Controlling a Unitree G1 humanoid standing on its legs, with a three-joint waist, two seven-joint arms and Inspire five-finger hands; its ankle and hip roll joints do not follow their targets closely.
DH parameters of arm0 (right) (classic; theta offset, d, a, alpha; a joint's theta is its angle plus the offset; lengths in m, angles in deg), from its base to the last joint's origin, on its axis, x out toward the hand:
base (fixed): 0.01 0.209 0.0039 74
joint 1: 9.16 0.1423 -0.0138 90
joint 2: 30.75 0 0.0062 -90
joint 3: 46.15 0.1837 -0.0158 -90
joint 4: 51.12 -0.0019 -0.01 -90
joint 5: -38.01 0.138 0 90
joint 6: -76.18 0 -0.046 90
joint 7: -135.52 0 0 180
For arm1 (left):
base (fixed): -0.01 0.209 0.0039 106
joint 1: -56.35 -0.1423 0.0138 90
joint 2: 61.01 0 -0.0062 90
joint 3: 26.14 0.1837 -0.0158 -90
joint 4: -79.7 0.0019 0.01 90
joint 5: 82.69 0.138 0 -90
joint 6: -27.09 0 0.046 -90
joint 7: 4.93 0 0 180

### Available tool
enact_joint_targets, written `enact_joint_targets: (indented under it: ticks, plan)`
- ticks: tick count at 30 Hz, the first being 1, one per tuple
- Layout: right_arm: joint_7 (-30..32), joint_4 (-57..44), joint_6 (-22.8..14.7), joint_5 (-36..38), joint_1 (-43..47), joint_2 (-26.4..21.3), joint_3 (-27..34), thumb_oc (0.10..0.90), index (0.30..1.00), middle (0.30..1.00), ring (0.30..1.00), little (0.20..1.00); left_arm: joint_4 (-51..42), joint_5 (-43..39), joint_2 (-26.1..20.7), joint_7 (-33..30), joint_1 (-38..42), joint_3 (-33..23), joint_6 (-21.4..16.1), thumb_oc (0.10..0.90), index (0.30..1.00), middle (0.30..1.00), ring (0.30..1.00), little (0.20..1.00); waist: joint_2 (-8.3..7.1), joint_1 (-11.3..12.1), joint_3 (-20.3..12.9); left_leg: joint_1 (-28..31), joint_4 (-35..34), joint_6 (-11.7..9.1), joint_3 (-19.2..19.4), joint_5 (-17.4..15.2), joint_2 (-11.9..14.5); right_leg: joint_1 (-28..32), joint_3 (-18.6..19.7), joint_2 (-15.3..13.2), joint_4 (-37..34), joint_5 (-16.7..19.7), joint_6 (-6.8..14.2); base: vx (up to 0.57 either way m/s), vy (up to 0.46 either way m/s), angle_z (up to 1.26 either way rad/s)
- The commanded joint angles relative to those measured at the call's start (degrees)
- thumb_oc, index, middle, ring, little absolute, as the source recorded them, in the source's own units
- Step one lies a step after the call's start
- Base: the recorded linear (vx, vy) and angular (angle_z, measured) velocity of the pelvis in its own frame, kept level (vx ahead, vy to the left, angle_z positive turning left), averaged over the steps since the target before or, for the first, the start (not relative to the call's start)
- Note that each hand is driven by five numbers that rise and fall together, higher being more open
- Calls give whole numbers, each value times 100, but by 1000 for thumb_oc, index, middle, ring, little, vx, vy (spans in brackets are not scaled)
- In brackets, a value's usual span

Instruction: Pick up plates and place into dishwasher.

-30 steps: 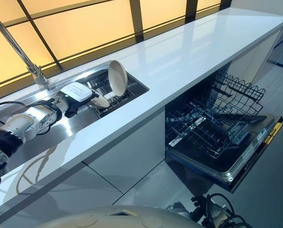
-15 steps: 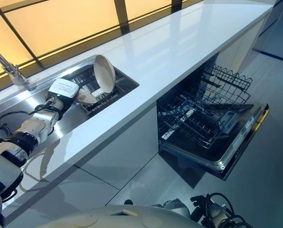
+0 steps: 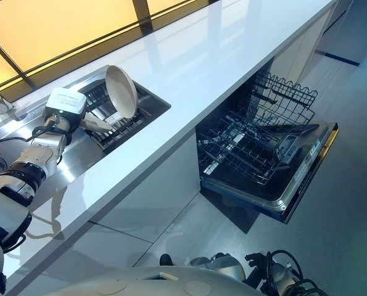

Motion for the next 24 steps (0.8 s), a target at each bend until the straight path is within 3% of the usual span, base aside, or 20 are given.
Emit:
enact_joint_targets:
  ticks: [1, 9, 13, 19, 24]
  plan:
    - [29, -260, -164, 20, 60, -218, -204, 800, 900, 900, 900, 900, 29, -754, -339, -626, 1147, -560, 25, 100, 300, 300, 300, 200, 50, 146, -40, 203, 134, 371, -90, -967, -616, -401, -48, 222, 139, 51, 278, -14, -7, 5]
    - [271, -716, -300, 341, -65, -88, -58, 800, 900, 900, 900, 900, -1991, -2251, -726, -1133, 767, -1313, -122, 100, 300, 300, 300, 200, -8, 395, -100, 263, 101, 333, -282, -956, -605, -280, -268, 174, 146, -18, 259, -44, -23, 15]
    - [429, -1105, -423, 550, -148, 88, 75, 800, 900, 900, 900, 900, -3304, -2776, -783, -1461, 8, -2412, -187, 100, 300, 300, 300, 200, -62, 580, -138, 302, 78, 312, -400, -950, -583, -191, -394, 153, 134, -57, 228, -67, -39, 14]
    - [714, -2174, -531, 816, -244, 220, 221, 800, 900, 900, 900, 900, -4654, -2654, -811, -1609, -1047, -3524, -379, 100, 300, 300, 300, 200, -93, 726, -189, 336, 69, 295, -517, -950, -572, -119, -478, 137, 124, -83, 194, -63, -33, 14]
    - [1240, -3742, -598, 856, -359, 117, 304, 800, 900, 900, 900, 900, -5291, -2628, -1064, -1878, -1774, -4199, -879, 100, 300, 300, 300, 200, -119, 791, -226, 362, 69, 273, -522, -955, -548, -82, -526, 121, 115, -84, 190, -73, -35, 11]
